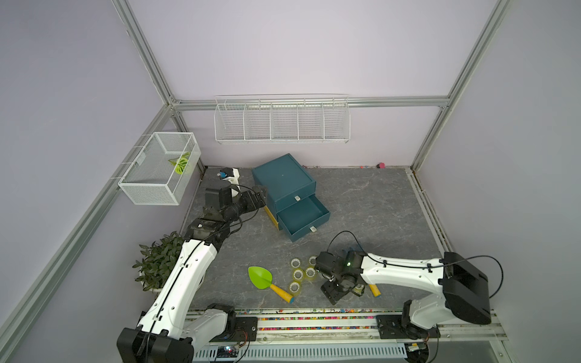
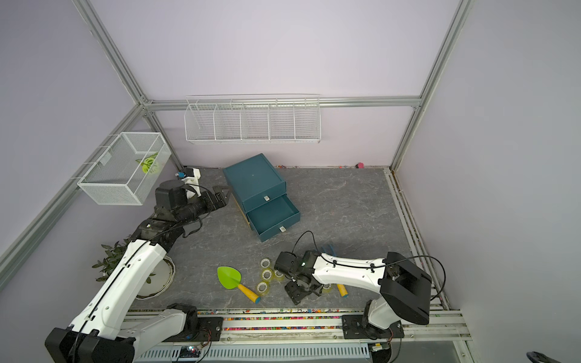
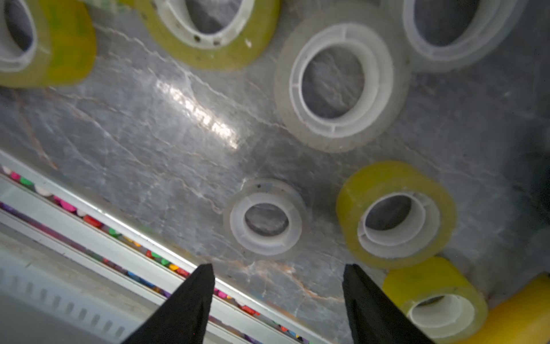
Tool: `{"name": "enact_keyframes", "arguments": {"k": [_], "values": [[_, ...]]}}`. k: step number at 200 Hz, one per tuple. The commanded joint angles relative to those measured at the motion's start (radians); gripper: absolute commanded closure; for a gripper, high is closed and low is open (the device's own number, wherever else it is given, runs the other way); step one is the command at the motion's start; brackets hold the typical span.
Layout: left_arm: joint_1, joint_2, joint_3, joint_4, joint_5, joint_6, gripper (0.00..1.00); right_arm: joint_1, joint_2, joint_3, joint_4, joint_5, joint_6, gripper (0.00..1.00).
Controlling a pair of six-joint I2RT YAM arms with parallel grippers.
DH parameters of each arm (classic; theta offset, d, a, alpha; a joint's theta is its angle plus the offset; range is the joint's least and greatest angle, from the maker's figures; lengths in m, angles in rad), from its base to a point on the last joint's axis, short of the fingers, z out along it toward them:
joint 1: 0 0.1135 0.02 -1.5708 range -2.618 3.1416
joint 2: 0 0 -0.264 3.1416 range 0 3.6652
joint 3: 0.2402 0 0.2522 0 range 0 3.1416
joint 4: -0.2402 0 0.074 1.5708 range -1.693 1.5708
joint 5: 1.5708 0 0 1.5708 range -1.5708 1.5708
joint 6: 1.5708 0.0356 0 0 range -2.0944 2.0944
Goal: Place the transparent tape into the drawer according to color
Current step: Pick up the tape at the center of the board.
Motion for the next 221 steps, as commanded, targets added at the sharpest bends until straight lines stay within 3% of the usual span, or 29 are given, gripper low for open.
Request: {"name": "enact_keyframes", "arguments": {"k": [1,65,125,155,221], "values": [[0.0,-0.003,-0.013,0.003,-0.008,0.022,0.0,0.004,0.04,0.03,0.029,0.034,-0.033,0.26],[0.0,-0.001,-0.018,0.003,-0.009,0.023,0.0,0.004,0.104,0.074,0.006,0.007,-0.089,0.26],[0.001,0.013,-0.019,0.009,-0.001,0.018,0.0,0.006,0.061,0.079,-0.019,0.053,-0.115,0.29],[0.0,0.016,-0.02,0.008,-0.001,0.019,0.0,0.007,0.007,0.078,0.004,-0.03,-0.176,0.3],[0.0,0.02,-0.022,0.01,0.002,0.018,0.0,0.027,0.113,0.101,-0.023,-0.035,-0.219,0.29]]}}
